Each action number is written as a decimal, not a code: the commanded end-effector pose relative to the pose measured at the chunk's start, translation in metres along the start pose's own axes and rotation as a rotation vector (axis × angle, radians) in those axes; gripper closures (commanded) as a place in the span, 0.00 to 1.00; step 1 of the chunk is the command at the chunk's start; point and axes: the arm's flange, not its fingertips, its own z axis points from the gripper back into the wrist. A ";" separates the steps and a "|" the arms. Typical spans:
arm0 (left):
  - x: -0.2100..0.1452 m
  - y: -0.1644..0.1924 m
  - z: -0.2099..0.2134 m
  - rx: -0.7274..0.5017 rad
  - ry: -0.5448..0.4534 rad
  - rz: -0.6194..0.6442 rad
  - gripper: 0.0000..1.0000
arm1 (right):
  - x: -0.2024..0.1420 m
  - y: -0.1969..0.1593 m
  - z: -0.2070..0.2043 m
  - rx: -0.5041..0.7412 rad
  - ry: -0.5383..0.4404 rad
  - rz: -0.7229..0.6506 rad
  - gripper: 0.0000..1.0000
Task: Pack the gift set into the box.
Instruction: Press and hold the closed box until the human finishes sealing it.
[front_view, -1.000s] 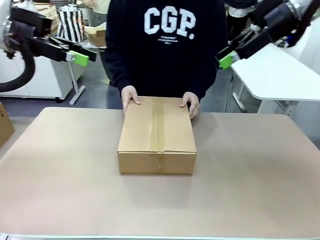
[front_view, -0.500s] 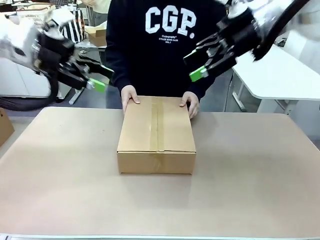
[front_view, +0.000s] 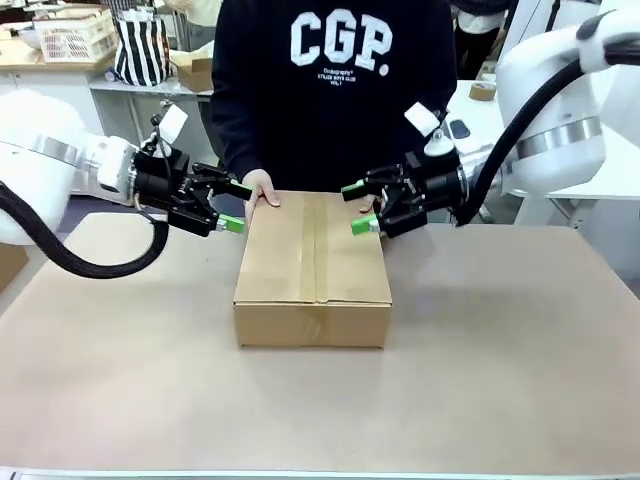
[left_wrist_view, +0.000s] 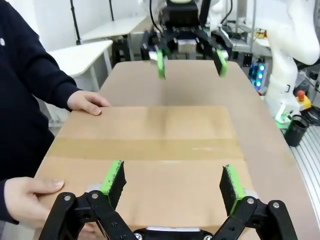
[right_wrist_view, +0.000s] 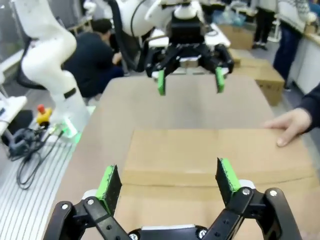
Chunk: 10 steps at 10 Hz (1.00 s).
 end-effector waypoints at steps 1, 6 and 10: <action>-0.029 0.002 -0.019 -0.005 -0.005 0.069 0.00 | -0.018 0.001 -0.003 0.133 0.072 -0.146 0.00; -0.026 -0.001 -0.033 -0.045 0.016 0.029 0.00 | -0.044 -0.013 -0.020 -0.139 0.025 -0.039 0.00; -0.051 0.007 -0.053 -0.128 0.001 0.009 0.00 | -0.080 -0.019 -0.031 -0.149 -0.010 -0.045 0.00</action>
